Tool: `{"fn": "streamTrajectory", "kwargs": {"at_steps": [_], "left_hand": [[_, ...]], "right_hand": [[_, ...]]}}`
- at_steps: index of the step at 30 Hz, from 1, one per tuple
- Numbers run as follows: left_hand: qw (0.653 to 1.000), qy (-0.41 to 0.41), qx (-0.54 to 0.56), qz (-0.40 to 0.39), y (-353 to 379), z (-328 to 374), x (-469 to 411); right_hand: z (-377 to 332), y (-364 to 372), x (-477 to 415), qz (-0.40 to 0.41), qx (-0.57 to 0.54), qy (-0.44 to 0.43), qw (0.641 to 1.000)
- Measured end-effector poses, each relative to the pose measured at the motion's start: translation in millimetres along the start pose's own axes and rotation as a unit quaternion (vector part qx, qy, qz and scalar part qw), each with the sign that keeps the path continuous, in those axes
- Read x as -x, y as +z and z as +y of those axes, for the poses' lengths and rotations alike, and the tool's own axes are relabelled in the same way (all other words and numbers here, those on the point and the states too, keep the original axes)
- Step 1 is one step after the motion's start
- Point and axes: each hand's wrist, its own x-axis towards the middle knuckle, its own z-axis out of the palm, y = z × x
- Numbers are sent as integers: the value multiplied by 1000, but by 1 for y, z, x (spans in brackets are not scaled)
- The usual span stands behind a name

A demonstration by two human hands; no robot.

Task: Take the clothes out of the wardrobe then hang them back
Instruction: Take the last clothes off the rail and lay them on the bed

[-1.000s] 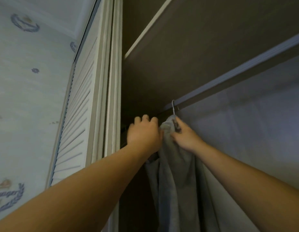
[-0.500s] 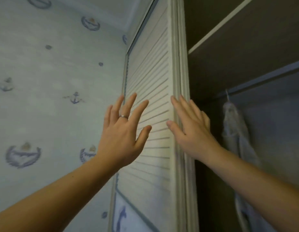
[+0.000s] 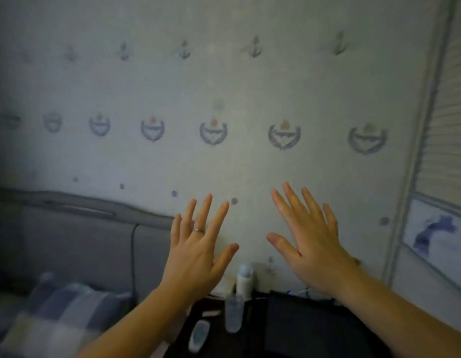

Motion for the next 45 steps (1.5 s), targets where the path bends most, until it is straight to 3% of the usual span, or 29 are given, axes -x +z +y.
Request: {"fn": "streamTrajectory", "kwargs": {"at_steps": [5,13,20,25,37,45], "left_hand": [[984,-133,-75,-94,-13,-105,118],[904,-357,-132,-194,-43,-214,292],[834,-494,-157,-187,-66,-311,375],[769,-595,-148,-178,-69,-388,398],[622,-748,-73,-219,-11,-517,469],[559,-791,1,-248,46,-572,559]], "right_hand": [[-103,124,-6,-97,-95,-55,989],[-256,285,6,-247,-180,-153,940],[-364,404,-19,-334,-191,-247,889],[-429,482,-63,-391,-187,-268,860],[-508,652,-96,-529,-101,-363,760],[-538,757,-41,-603,-66,-338,719]]}}
